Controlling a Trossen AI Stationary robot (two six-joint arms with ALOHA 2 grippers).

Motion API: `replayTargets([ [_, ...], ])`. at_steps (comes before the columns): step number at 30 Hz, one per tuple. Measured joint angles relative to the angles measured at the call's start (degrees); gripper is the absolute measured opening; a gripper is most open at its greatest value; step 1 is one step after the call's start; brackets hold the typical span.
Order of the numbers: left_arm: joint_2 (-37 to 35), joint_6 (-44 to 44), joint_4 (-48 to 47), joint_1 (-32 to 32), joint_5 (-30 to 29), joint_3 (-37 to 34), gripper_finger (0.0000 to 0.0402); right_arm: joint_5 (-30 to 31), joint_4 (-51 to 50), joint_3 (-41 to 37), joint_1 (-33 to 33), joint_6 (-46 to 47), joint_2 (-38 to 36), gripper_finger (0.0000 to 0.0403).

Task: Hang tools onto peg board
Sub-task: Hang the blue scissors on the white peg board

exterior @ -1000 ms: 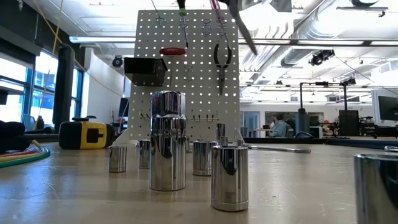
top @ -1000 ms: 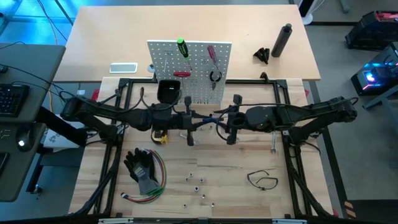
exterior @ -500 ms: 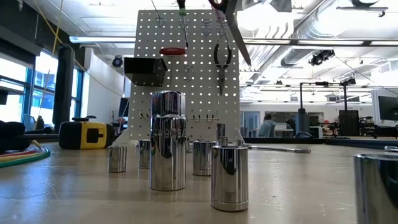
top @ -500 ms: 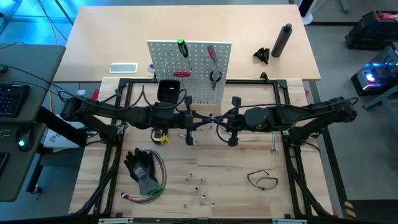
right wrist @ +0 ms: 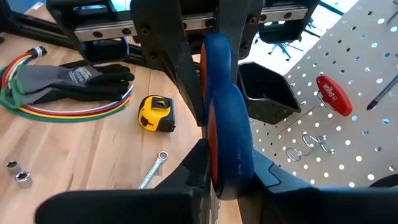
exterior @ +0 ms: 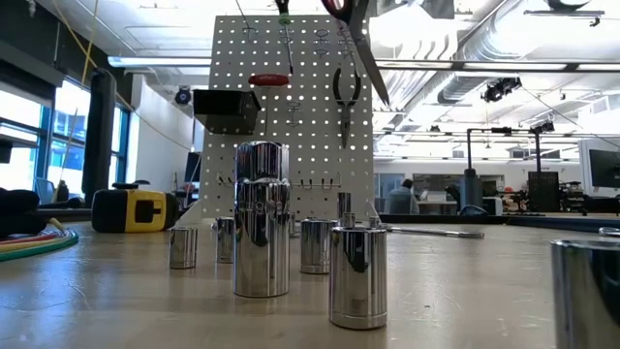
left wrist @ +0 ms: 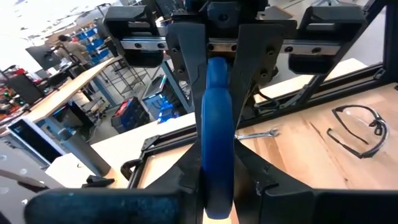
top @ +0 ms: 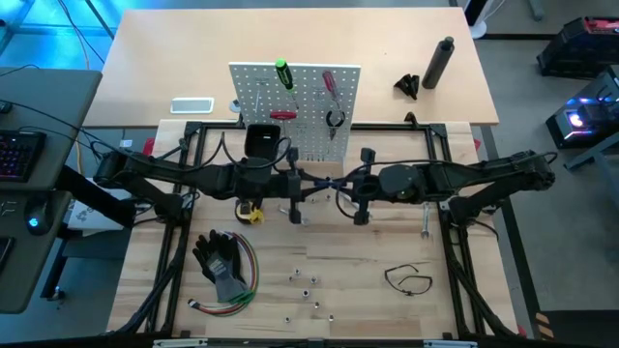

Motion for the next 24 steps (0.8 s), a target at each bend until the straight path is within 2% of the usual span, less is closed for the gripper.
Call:
replayTargets([
  [7, -0.3, -0.1, -0.4, 0.0, -2.8, 0.0, 0.0055, -1.6, -0.6, 0.0, -2.2, 2.0, -0.6, 0.0034],
  [14, -3.0, -0.1, -4.1, 0.2, -5.0, 0.0, 0.0057, -4.9, -2.3, 0.0, -4.3, 0.5, -6.0, 0.0034],
  [19, -5.1, 0.2, -5.1, 0.2, -4.7, 0.0, 0.0058, -6.3, -2.6, 0.0, -4.7, -1.4, -10.9, 0.0034],
  [24, -5.4, 3.3, -3.1, 0.6, -4.2, -0.1, 0.0058, -7.5, -3.2, 0.0, -5.1, -2.2, -11.1, 0.0034],
])
